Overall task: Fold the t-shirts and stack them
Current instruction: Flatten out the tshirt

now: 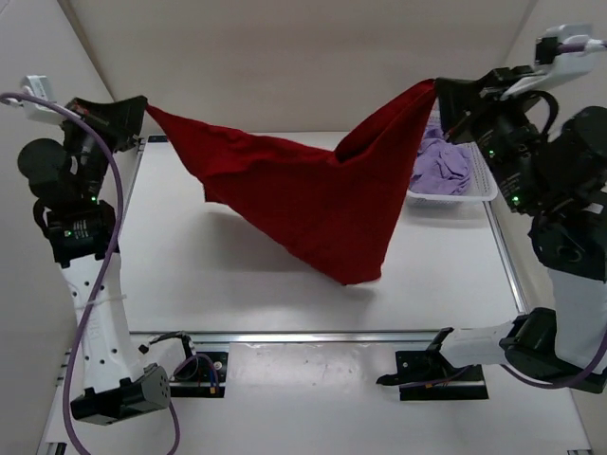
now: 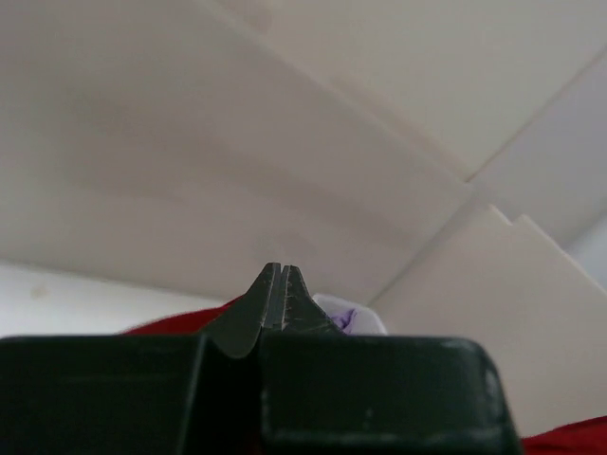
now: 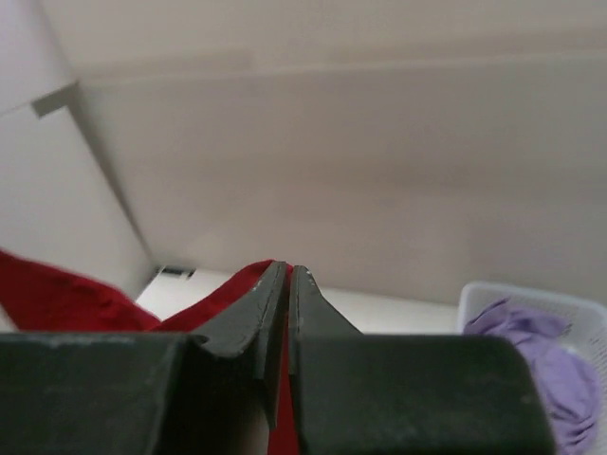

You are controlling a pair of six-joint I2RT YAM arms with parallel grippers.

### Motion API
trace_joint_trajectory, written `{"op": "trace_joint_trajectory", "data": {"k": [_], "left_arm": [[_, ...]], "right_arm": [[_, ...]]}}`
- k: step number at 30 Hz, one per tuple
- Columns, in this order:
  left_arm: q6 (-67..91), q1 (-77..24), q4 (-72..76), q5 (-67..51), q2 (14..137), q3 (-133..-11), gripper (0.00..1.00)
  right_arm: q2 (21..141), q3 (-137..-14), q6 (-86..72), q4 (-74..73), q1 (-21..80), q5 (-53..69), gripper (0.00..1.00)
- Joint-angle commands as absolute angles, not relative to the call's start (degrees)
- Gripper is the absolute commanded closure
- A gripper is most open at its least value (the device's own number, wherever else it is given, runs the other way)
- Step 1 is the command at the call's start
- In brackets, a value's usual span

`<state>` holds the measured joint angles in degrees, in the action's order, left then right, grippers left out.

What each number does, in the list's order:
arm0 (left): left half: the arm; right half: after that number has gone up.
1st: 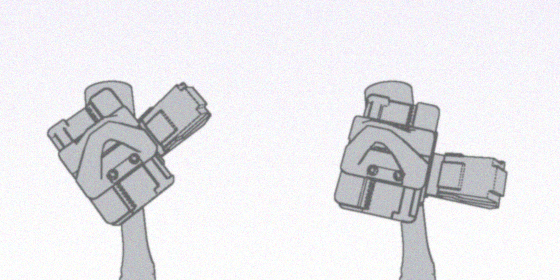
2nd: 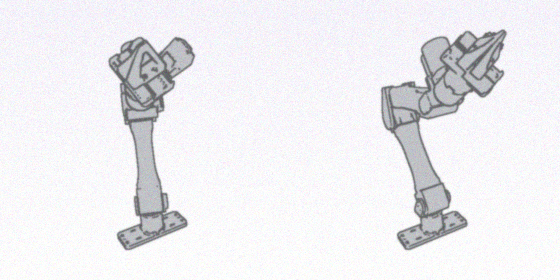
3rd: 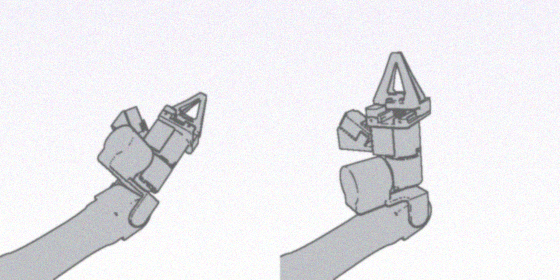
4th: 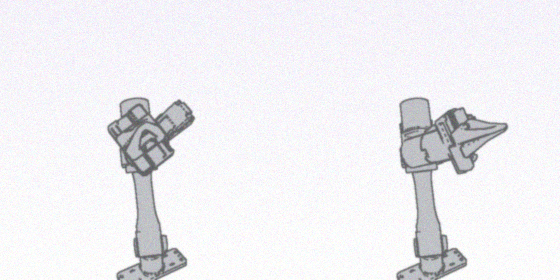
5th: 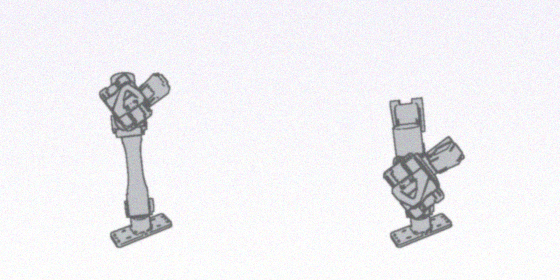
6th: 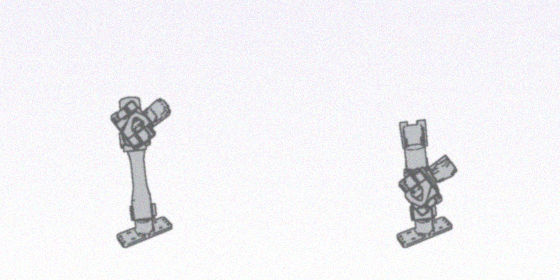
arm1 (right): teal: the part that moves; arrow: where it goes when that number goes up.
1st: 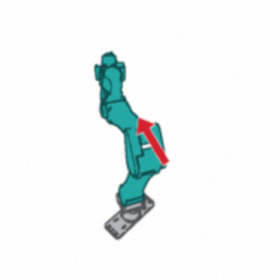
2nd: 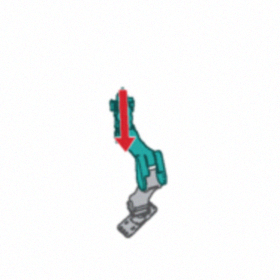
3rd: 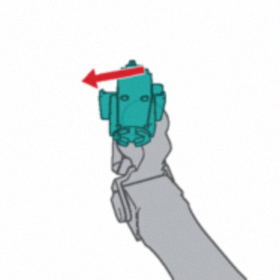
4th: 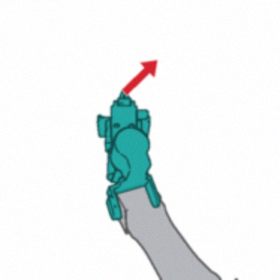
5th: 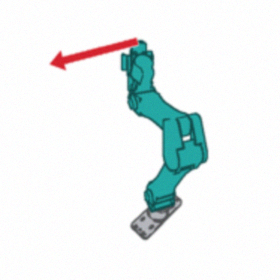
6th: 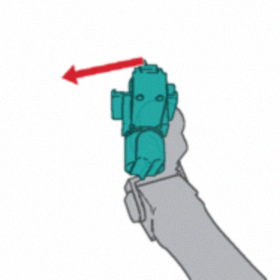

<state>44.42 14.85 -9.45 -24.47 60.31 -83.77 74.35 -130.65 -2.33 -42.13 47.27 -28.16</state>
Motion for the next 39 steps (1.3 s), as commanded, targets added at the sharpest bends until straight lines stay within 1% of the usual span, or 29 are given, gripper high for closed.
{"op": "trace_joint_trajectory", "data": {"k": [1, 3, 4, 5, 6, 7, 8, 9, 11, 13, 14, 15, 17, 18, 22, 25, 28, 32, 35, 38, 39], "left_arm": [[43.7, 14.6, -13.9, -27.2, 62.7, -89.8, 1.00], [43.9, 15.1, -12.8, -27.0, 63.6, -87.8, 1.00], [43.0, 14.8, -12.2, -25.5, 63.9, -86.1, 1.00], [42.1, 14.1, -11.8, -24.0, 64.5, -84.2, 1.00], [42.4, 13.9, -10.6, -23.5, 65.0, -81.6, 1.00], [42.3, 13.0, -9.6, -23.4, 65.7, -80.0, 1.00], [42.0, 12.1, -8.8, -21.6, 67.0, -78.3, 1.00], [41.0, 10.2, -8.8, -18.7, 68.5, -76.9, 1.00], [38.8, 8.4, -8.1, -16.0, 71.8, -76.1, 1.00], [37.2, 6.6, -8.3, -13.9, 76.4, -77.0, 1.00], [37.0, 6.3, -8.8, -14.2, 80.3, -79.0, 1.00], [37.0, 6.0, -9.6, -15.1, 81.9, -80.2, 1.00], [36.8, 5.2, -10.0, -14.9, 87.4, -85.3, 1.00], [37.5, 5.0, -10.4, -14.9, 89.4, -88.4, 1.00], [39.6, 5.5, -12.0, -16.1, 93.1, -99.6, 1.00], [41.4, 7.2, -13.1, -17.3, 94.2, -109.9, 1.00], [43.5, 9.7, -11.6, -18.4, 93.2, -112.3, 1.00], [42.5, 13.4, -11.9, -19.2, 90.8, -111.9, 1.00], [43.2, 14.0, -10.0, -20.2, 88.9, -105.8, 1.00], [42.4, 13.6, -7.9, -19.2, 85.0, -99.8, 1.00], [41.8, 13.6, -7.6, -18.8, 83.4, -96.1, 1.00]], "right_arm": [[76.6, -129.7, 6.6, -37.0, 46.3, -35.0, 1.00], [77.3, -127.4, 7.6, -34.4, 44.2, -33.8, 1.00], [79.1, -127.7, 6.4, -35.3, 40.1, -28.8, 1.00], [80.6, -128.1, 4.2, -36.3, 33.8, -21.5, 1.00], [81.6, -127.7, 0.8, -36.9, 27.1, -18.1, 1.00], [83.1, -126.5, 0.3, -36.1, 23.9, -10.4, 1.00], [84.8, -124.8, -2.8, -35.1, 18.6, -3.8, 1.00], [87.9, -124.5, -3.9, -34.5, 15.5, -0.6, 1.00], [93.0, -125.4, -4.6, -34.9, 12.7, 3.6, 1.00], [99.0, -128.2, -4.9, -35.2, 12.0, 4.5, 1.00], [102.8, -130.9, -5.3, -35.8, 11.2, 5.6, 0.99], [104.7, -132.6, -6.1, -36.6, 10.6, 6.4, 1.00], [110.8, -141.1, -6.9, -37.2, 9.9, 7.6, 1.00], [111.4, -141.8, -8.0, -35.4, 9.1, 8.3, 1.00], [109.6, -144.6, -10.7, -30.3, 8.3, 9.1, 1.00], [103.8, -144.0, -12.2, -22.3, 7.2, 9.6, 1.00], [101.1, -144.7, -14.0, -20.5, 5.5, 11.9, 1.00], [96.6, -140.7, -14.5, -21.9, 4.2, 14.4, 1.00], [94.5, -136.8, -13.1, -24.3, 5.3, 13.5, 1.00], [89.7, -127.0, -12.7, -24.5, 5.2, 13.1, 1.00], [87.2, -122.0, -11.6, -24.7, 5.9, 12.1, 1.00]]}}
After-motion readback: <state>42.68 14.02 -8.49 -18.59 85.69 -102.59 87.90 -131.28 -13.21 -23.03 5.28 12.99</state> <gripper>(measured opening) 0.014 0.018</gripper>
